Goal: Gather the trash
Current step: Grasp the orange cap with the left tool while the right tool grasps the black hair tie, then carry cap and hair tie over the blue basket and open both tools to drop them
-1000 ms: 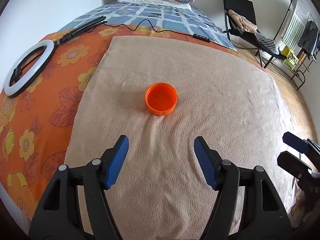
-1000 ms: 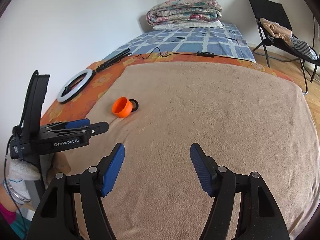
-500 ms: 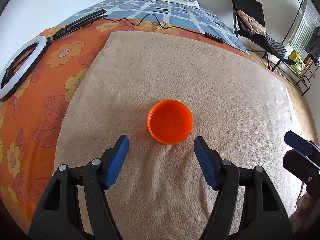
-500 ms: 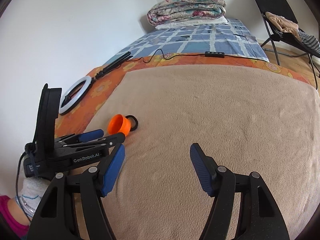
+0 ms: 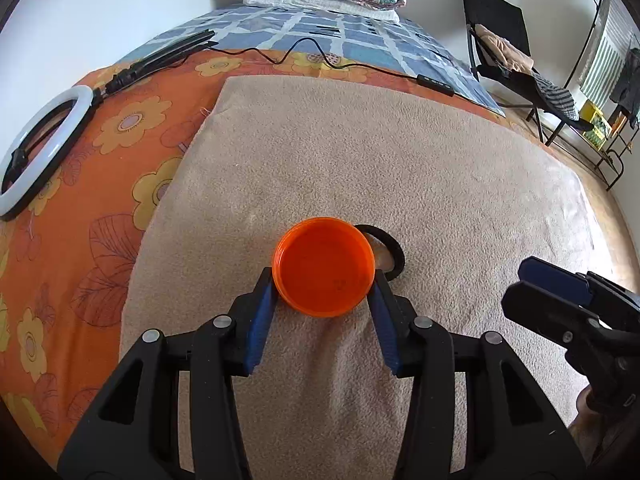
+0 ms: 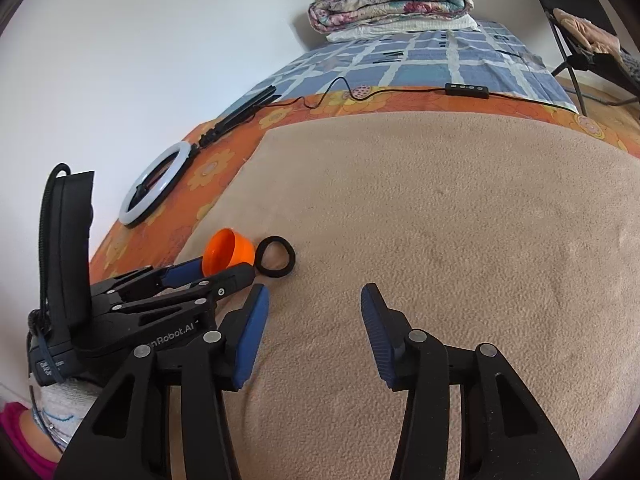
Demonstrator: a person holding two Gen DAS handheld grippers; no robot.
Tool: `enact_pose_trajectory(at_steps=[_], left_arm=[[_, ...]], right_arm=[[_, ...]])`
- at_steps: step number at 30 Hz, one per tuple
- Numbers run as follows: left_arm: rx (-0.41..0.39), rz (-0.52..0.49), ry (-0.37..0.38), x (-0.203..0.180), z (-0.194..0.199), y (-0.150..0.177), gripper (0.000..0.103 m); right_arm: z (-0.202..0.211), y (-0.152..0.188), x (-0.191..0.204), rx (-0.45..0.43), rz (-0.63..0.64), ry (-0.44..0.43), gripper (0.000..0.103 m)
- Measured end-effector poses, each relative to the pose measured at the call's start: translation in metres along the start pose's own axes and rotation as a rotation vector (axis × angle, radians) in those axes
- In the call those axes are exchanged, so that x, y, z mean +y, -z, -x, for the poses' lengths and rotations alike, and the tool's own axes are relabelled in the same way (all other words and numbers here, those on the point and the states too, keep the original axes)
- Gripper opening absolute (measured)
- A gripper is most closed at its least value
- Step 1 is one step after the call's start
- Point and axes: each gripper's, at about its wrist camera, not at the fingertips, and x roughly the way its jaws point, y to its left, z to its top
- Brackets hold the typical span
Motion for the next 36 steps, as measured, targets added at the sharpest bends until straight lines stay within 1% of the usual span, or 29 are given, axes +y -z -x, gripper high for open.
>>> enact_pose_trajectory(at_steps=[2,7,11,13,14,16,17,18,20,22,26,31,36], left_arm=[[-0.008,-0.011,-0.007,0.004,0.005,0.001,0.047],[-0.029,-0.033,-0.033,0.016,0.016,0.005,0.047],[-0.035,-0.037,-0.045,0.026,0.02,0.006,0.047],[-0.036,-0.031,-0.045,0.03,0.02,0.007,0.047],[-0.036,-0.031,-0.047,0.031,0.021,0.007,0.047],[-0.038,-0.033,-0.051,0.033,0.021,0.007,0.047],[-0.039,-0.036,-0.053,0.034,0.021,0.007,0.047],[-0.039,-0.037,-0.055,0.035,0.021,0.007,0.047],[-0.039,-0.038,-0.058,0.036,0.022,0.008,0.047],[-0.038,-0.042,-0.061,0.036,0.023,0.009,0.047],[-0.044,-0.055,-0.064,0.035,0.027,0.011,0.047],[-0.055,-0.07,-0.06,0.03,0.039,0.013,0.047],[-0.078,-0.102,-0.061,0.018,0.062,0.017,0.047]], right_arm=[[-0.01,-0.001,0.003,0.01,-0.001,-0.004,0.046],[-0.037,-0.007,0.009,0.044,0.003,0.017,0.034],[-0.052,-0.013,0.018,0.044,0.035,0.061,0.028],[-0.057,-0.015,0.022,0.041,0.042,0.076,0.021],[-0.06,-0.017,0.024,0.041,0.047,0.08,0.021],[-0.065,-0.018,0.03,0.044,0.075,0.097,0.02],[-0.068,-0.019,0.035,0.048,0.102,0.112,0.017],[-0.071,-0.018,0.039,0.054,0.132,0.133,0.01],[-0.073,-0.018,0.045,0.056,0.172,0.164,0.007],[-0.072,-0.018,0.046,0.059,0.174,0.163,0.003],[-0.062,-0.017,0.045,0.036,0.16,0.164,0.003],[-0.04,-0.017,0.048,0.0,0.157,0.166,0.003],[-0.01,-0.016,0.056,-0.036,0.195,0.182,0.003]])
